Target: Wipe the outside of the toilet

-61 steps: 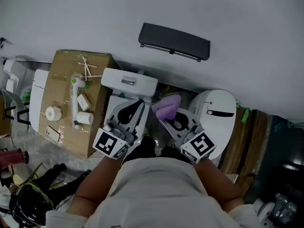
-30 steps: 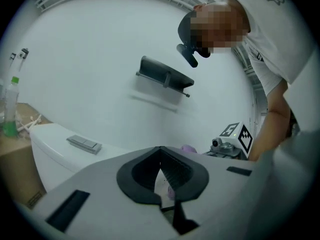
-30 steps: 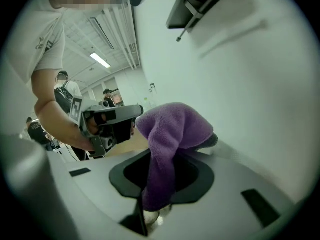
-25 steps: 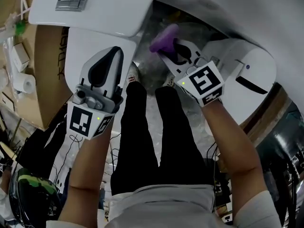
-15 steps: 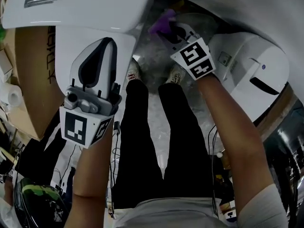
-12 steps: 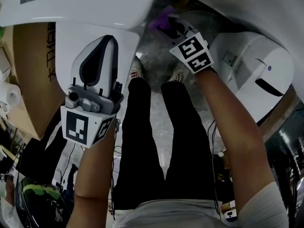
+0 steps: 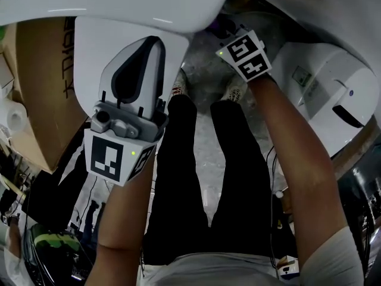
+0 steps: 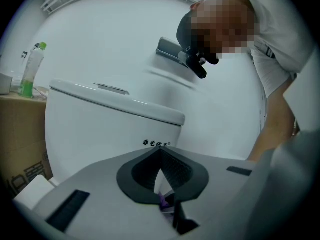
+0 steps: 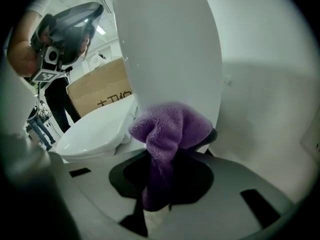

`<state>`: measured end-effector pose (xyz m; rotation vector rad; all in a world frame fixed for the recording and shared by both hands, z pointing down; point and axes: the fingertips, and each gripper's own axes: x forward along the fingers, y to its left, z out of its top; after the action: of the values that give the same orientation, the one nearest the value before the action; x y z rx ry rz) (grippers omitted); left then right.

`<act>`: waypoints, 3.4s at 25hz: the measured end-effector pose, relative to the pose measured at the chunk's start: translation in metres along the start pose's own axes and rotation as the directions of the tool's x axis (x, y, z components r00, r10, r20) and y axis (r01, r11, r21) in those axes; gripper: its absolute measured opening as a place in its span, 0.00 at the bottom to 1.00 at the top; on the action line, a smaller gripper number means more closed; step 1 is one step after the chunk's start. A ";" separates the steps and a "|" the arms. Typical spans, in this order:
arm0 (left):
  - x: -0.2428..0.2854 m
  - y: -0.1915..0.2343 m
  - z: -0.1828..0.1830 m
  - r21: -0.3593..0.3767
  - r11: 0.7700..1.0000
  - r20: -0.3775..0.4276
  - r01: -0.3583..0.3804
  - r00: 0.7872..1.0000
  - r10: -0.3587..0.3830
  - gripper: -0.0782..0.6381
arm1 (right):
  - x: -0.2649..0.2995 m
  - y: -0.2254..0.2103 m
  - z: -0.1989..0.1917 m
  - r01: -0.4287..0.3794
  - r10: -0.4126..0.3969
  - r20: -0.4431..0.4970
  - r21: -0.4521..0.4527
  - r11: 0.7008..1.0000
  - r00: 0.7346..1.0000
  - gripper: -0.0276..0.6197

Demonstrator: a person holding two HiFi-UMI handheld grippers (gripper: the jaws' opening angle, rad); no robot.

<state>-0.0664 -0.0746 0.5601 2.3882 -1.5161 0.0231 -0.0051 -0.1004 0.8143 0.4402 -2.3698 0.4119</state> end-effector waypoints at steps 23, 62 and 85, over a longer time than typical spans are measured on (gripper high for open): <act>-0.004 -0.045 0.107 -0.036 0.995 0.041 0.089 0.995 -0.087 0.12 | -0.193 0.041 0.209 0.082 -0.028 0.279 -0.185 0.979 0.960 0.18; -0.001 0.017 -0.019 -0.080 0.991 -0.070 0.109 0.991 -0.115 0.12 | 0.038 -0.031 -0.026 -0.008 0.014 -0.152 0.039 0.999 0.988 0.18; -0.001 -0.034 0.049 -0.007 0.985 -0.077 0.170 0.982 -0.170 0.12 | -0.161 0.057 0.177 0.015 -0.004 0.158 -0.069 0.997 0.987 0.18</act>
<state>-0.0441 -0.0734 0.5047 2.4779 -1.2737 0.0769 -0.0155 -0.0886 0.5687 0.4663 -2.5258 0.2978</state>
